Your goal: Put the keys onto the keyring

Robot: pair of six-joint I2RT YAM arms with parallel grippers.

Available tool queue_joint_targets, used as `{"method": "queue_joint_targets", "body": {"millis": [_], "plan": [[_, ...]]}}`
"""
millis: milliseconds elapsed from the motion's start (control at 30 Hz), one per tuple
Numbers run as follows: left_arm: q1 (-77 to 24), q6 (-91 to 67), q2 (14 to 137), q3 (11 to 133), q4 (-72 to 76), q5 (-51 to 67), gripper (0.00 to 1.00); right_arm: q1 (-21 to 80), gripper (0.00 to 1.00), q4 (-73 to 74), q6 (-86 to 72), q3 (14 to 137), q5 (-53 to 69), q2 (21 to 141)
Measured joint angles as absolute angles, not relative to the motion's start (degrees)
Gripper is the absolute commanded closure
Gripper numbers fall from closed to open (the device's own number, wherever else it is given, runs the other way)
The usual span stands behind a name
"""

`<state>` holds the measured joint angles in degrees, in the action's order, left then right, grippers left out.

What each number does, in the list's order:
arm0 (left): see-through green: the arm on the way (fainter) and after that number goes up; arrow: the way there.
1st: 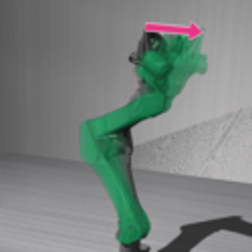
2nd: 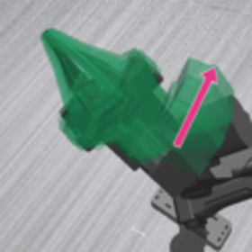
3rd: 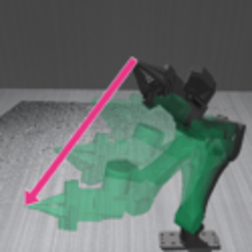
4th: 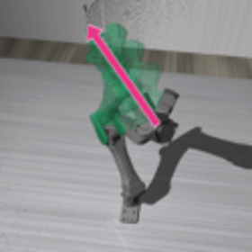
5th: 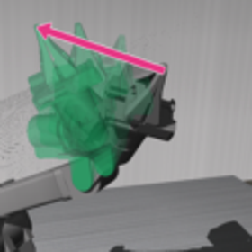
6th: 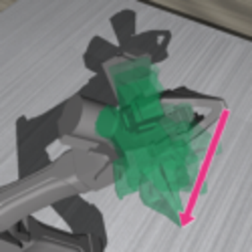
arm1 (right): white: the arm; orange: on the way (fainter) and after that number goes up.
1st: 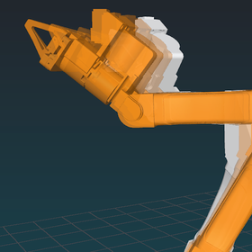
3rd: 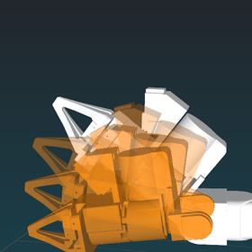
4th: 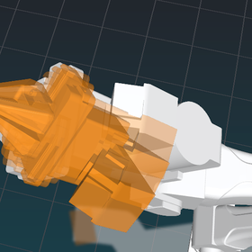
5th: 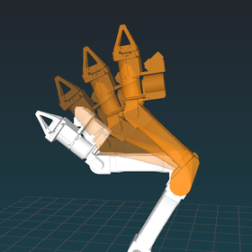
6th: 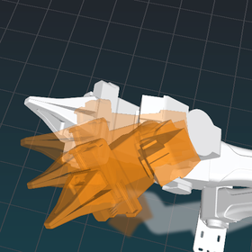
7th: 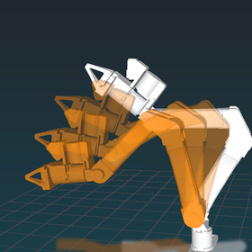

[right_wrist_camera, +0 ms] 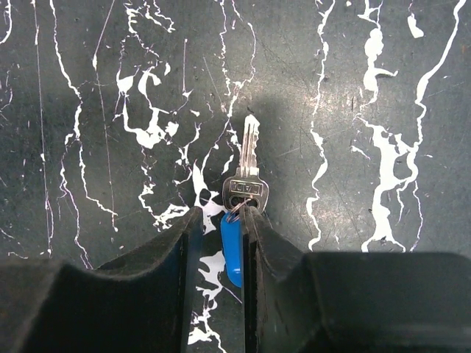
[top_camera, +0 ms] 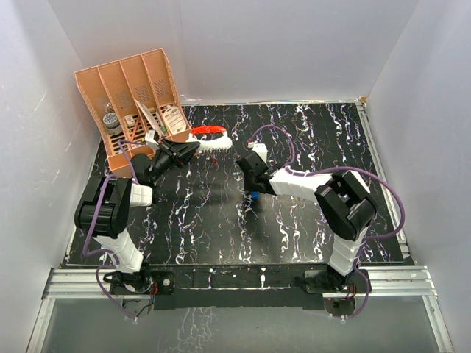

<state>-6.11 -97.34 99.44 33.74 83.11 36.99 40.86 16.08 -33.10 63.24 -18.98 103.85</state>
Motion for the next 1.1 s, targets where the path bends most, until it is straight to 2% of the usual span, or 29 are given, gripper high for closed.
{"method": "queue_joint_targets", "body": {"millis": [233,600,900,1100], "plan": [[-6.0,-97.6,100.1,33.7,83.1,37.0,1.00,40.9,0.80,16.1,-33.1,63.6,-19.7,105.3],[-5.7,-97.7,100.1,33.6,83.1,37.0,1.00,40.9,1.00,16.5,-33.4,64.0,-21.6,105.3],[-5.7,-97.7,100.1,33.6,83.1,37.0,1.00,40.9,1.00,16.6,-33.1,63.6,-23.3,103.6],[-5.7,-97.7,100.1,33.6,83.1,37.0,1.00,39.9,1.00,15.1,-27.5,60.9,-22.0,93.1]]}}
